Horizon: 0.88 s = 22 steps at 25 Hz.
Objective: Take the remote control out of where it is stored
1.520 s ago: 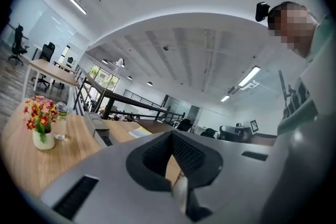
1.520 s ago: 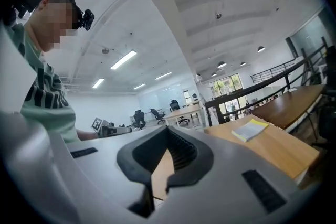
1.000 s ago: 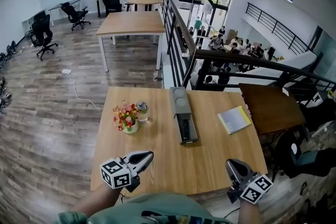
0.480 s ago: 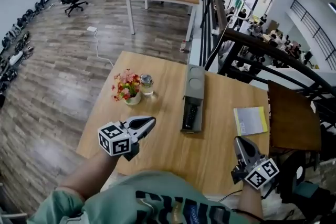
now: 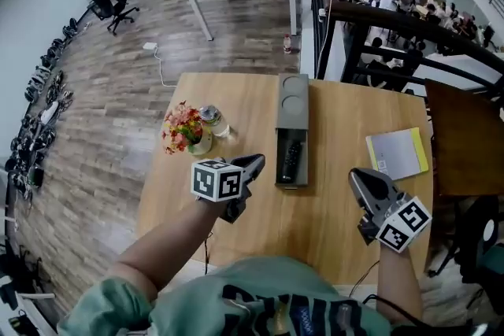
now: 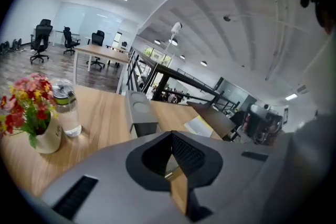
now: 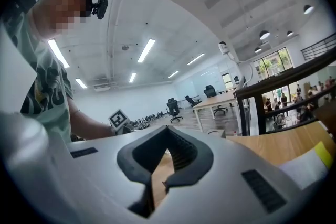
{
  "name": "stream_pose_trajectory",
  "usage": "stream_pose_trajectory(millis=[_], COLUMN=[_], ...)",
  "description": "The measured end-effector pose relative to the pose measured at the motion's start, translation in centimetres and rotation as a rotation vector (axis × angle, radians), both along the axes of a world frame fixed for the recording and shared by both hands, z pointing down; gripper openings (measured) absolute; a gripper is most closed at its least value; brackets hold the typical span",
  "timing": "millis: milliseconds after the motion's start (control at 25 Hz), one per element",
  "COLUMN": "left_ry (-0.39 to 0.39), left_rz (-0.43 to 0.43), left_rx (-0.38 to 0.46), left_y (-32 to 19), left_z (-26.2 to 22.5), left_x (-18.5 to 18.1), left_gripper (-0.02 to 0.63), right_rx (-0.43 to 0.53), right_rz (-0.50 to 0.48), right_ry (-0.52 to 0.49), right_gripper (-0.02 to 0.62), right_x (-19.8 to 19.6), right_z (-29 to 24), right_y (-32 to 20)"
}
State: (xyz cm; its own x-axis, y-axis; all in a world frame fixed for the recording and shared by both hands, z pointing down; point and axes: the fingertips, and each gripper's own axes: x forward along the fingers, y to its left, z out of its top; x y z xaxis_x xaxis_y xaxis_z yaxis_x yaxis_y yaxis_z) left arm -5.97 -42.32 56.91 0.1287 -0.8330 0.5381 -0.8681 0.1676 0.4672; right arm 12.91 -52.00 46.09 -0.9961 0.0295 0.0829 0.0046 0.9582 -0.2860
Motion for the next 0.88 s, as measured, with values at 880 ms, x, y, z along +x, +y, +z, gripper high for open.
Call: stream_pose_trajectory(millis=[880], left_ry=[-0.179], left_rz=[0.144], left_rx=[-0.732], left_y=[-10.4], left_z=[19.7], left_x=[0.9], left_gripper=[0.229], right_rx=[-0.135], right_rz=[0.247], right_ry=[-0.041], right_gripper=[0.003], right_x=[12.1], right_z=[4.2], right_y=[-2.6])
